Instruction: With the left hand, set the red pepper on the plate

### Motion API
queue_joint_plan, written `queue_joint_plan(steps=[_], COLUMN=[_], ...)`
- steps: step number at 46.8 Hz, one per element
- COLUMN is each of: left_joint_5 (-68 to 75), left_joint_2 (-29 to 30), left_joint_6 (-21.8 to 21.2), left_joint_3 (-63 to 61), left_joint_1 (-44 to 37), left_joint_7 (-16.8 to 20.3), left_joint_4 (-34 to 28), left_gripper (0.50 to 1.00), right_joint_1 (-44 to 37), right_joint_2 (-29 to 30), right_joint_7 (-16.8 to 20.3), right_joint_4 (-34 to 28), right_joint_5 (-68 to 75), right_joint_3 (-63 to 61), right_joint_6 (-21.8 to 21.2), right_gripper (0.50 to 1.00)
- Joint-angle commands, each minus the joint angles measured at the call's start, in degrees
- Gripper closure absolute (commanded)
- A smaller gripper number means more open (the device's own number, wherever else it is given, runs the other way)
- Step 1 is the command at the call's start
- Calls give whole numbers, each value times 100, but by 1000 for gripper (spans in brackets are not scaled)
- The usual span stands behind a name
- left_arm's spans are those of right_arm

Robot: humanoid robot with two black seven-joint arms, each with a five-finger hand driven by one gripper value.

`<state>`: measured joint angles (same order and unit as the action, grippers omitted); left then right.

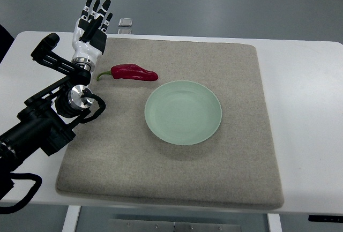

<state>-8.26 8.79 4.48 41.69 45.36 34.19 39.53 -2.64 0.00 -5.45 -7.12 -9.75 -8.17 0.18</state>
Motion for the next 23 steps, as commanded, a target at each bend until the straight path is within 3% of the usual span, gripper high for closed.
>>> queue_joint_plan(steps=[1, 17, 23], left_joint_5=[0, -9, -9], left_joint_2=[0, 0, 0], left_joint_6=[1, 9, 194], left_joint_3=[14, 32, 58], left_joint_1=[0, 8, 0], left_joint_7=[0, 0, 0], left_joint_4=[2, -6, -6], left_gripper=[504, 504, 504], right_joint_1=[0, 0, 0], right_joint_2=[0, 0, 0], right_joint_7=[0, 0, 0], right_joint_4=[0, 0, 0], right_joint_5=[0, 0, 0], right_joint_3=[0, 0, 0], right_joint_6=[0, 0, 0], right_gripper=[568, 568, 568])
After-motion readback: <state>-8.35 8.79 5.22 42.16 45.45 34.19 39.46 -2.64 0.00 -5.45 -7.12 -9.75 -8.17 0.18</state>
